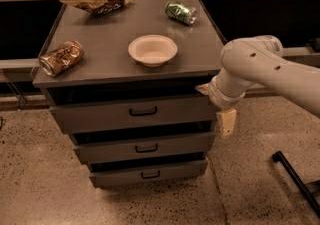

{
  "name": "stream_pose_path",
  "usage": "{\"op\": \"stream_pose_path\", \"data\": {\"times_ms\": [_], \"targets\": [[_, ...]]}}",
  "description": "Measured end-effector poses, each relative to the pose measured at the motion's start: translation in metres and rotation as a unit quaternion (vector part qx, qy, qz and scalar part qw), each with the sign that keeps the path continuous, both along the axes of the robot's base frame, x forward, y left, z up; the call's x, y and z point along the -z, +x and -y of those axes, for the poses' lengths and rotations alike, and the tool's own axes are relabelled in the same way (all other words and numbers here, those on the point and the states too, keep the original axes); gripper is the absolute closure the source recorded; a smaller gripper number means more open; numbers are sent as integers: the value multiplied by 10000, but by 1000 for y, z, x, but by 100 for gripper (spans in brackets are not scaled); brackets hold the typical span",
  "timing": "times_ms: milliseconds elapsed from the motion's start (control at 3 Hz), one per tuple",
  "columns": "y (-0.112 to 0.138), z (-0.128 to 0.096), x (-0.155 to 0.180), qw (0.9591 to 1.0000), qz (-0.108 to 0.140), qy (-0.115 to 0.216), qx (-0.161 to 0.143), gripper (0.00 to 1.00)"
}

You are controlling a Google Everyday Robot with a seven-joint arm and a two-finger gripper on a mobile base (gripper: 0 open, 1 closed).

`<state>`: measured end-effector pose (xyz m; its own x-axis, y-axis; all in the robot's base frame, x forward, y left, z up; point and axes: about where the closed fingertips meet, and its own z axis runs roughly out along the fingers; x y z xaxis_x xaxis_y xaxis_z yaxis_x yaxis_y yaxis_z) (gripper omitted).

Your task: Open top drawer

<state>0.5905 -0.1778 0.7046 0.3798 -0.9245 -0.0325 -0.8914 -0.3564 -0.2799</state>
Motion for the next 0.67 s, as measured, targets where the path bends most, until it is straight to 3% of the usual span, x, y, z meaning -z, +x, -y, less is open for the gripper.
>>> {"op": "stream_pose_path", "data": {"times_ms": [333,667], "targets": [[8,-6,30,9994,-239,182,141,0],[19,-12,37,9986,-266,423,190,16]]}}
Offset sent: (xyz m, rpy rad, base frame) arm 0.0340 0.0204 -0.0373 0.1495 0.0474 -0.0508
